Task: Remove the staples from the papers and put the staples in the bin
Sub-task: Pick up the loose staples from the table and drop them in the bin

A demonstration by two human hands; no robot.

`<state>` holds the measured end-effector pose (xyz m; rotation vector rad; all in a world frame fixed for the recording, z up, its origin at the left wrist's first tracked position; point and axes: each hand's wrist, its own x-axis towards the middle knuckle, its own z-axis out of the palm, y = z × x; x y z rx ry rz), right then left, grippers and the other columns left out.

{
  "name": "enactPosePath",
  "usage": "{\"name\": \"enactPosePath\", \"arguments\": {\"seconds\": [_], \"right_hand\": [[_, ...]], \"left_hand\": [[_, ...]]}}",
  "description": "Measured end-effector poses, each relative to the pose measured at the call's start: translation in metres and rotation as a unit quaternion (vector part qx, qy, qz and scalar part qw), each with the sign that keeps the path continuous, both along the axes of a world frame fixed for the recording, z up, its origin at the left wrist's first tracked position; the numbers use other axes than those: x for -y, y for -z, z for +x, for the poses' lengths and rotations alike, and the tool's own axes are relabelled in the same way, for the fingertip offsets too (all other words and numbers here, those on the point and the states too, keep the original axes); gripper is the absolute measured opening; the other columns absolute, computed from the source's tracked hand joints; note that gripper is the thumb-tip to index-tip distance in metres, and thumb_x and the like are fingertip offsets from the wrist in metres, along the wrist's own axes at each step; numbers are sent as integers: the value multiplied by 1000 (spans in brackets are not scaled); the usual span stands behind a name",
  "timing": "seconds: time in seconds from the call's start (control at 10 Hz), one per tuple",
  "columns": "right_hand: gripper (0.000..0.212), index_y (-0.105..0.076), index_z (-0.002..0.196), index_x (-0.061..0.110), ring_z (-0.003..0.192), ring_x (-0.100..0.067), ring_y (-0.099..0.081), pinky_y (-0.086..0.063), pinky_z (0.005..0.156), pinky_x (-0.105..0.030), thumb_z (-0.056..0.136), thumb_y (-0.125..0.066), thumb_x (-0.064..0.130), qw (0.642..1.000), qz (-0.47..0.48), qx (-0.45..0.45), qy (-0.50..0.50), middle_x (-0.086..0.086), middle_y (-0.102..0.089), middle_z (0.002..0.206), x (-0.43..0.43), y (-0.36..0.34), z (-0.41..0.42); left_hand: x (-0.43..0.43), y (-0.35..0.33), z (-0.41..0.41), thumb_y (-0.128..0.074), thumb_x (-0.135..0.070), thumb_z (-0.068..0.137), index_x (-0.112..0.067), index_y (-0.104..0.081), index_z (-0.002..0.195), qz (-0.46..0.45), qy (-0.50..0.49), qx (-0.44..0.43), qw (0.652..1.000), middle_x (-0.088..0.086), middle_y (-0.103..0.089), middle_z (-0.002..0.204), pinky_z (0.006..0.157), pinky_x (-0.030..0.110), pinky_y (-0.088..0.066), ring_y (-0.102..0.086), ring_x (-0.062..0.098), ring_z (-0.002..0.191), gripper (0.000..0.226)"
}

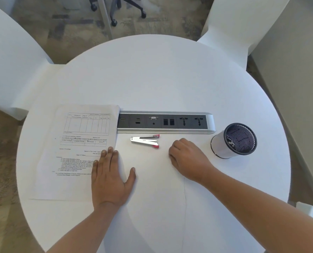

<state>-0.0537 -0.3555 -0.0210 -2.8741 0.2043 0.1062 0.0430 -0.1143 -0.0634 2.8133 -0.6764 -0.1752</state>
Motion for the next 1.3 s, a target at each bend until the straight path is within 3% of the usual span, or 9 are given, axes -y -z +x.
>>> {"name": "enactPosePath", "arguments": {"seconds": [0.1,0.2,0.3,0.4,0.7,0.8,1.0,1.3], "right_hand": [[7,-67,84,9,82,-29,-57,-50,70,-39,85,-60,8,995,29,19,89,-6,-63,85,11,-10,-7],[19,-68,102,10,94,-26,-61,-51,78,-34,85,-60,6,968,89,41,230,-7,-65,103,25,-18,-12],[28,-65,115,11,98,-25,-63,-51,84,-34,87,-63,15,958,112,-19,265,-7,-62,113,29,-18,-15],[37,-62,119,15,99,-24,-61,-51,85,-34,85,-66,29,960,116,-58,248,-4,-60,113,22,-17,-15],[31,-63,114,17,99,-24,-55,-52,77,-37,87,-60,32,973,85,-60,205,-3,-57,108,0,-14,-4],[25,-64,109,16,92,-24,-55,-52,73,-36,89,-57,29,975,70,-58,201,-4,-58,103,-3,-14,0],[17,-65,90,10,71,-28,-56,-54,61,-38,86,-50,4,979,52,-59,186,-8,-60,88,-5,-12,5],[19,-71,84,16,75,-24,-61,-52,66,-32,81,-54,7,959,126,-26,251,-1,-68,84,-2,-18,0]], "left_hand": [[0,1,1,-39,-62,84,-8,-42,148,3,1,2,1000,6,-38,160,125,45,-16,-28,23,152,83],[-1,2,0,-39,-61,84,-8,-41,148,4,4,1,1000,7,-37,160,126,46,-17,-27,24,152,83],[-1,2,0,-39,-62,84,-8,-40,148,7,4,3,1000,7,-37,160,125,46,-18,-27,24,152,83],[-1,3,0,-39,-62,84,-8,-40,148,7,5,1,1000,7,-37,160,125,46,-17,-27,24,152,83],[0,1,0,-38,-62,84,-9,-40,148,6,1,-2,1000,6,-35,161,125,46,-17,-25,23,152,83],[0,1,0,-39,-61,84,-8,-40,148,5,1,-2,1000,6,-36,161,125,45,-17,-25,23,152,83],[0,1,0,-39,-62,85,-9,-40,148,7,1,-4,1000,5,-35,162,126,45,-16,-24,23,153,83],[0,0,-1,-39,-61,84,-8,-40,148,6,2,-5,1000,6,-35,161,126,45,-16,-25,23,153,83]]}}
